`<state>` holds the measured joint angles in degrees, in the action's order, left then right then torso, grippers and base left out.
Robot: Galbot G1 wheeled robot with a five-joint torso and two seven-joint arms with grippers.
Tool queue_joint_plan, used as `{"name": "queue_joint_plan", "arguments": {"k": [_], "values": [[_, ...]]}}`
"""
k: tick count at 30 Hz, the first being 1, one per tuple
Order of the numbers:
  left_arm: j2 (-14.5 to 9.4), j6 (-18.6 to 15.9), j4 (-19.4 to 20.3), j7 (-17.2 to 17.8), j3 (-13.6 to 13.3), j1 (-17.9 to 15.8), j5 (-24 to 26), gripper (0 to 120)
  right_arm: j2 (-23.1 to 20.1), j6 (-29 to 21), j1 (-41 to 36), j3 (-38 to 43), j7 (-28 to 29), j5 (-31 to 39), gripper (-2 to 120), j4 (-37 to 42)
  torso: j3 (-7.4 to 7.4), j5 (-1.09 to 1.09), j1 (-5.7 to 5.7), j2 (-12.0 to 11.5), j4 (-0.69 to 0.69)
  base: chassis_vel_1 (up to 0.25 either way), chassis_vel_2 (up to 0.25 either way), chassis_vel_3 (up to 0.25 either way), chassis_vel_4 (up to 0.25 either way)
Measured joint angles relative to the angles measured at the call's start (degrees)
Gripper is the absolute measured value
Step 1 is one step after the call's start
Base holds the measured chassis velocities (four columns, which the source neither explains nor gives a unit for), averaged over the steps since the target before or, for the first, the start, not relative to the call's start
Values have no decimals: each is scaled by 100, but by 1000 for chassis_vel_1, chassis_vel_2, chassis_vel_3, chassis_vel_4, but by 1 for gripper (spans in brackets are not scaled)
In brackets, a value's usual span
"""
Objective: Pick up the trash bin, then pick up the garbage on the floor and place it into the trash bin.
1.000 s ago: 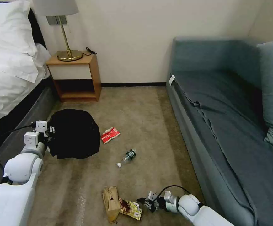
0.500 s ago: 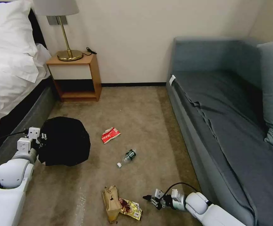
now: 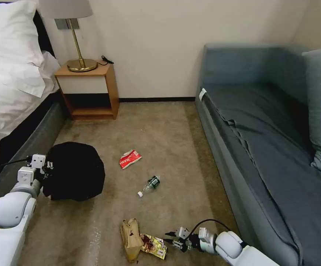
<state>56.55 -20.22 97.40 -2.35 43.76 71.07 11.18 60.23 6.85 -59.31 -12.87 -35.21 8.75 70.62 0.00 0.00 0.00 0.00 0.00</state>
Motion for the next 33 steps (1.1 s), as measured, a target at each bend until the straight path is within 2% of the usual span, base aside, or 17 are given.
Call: {"name": "queue_joint_plan", "arguments": {"k": [1,3,5,6,7,9,13,15,20,33], "values": [[0,0,0,0,0,0,0,5,0,0,0,0,0,0,36,0,0,0,0,0,0,0,0,0,0],[-33,1,34,-6,12,35,3,5,-47,-23,-19,-25,3,-29,51,35,0,0,0,0,0,0,0,0,0],[-34,1,41,-7,12,40,4,5,-56,-24,-26,-24,3,-35,55,40,0,0,0,0,0,0,0,0,0],[-34,1,58,-8,12,50,6,5,-87,-26,-67,4,3,-59,62,64,0,0,0,0,0,0,0,0,0],[-34,1,58,-8,12,50,6,5,-87,-26,-67,4,3,-59,62,64,0,0,0,0,0,0,0,0,0],[-25,1,82,-7,4,52,6,5,-172,-30,-169,75,9,-84,76,176,0,0,0,0,-1,0,0,0,0],[-7,1,95,-6,-2,67,1,5,-223,-47,-237,109,16,-87,85,263,0,0,0,0,-1,0,0,0,0],[18,1,110,-4,-8,98,-14,5,-242,-54,-286,126,21,-110,96,324,0,0,0,0,-1,0,0,0,0],[52,1,124,0,-8,146,-27,5,-209,-74,-319,136,43,-113,100,365,0,0,0,0,-1,0,0,0,0],[132,18,135,21,47,204,-52,5,16,-42,-340,-42,65,-216,100,190,0,0,0,0,-1,0,0,0,0]]}}
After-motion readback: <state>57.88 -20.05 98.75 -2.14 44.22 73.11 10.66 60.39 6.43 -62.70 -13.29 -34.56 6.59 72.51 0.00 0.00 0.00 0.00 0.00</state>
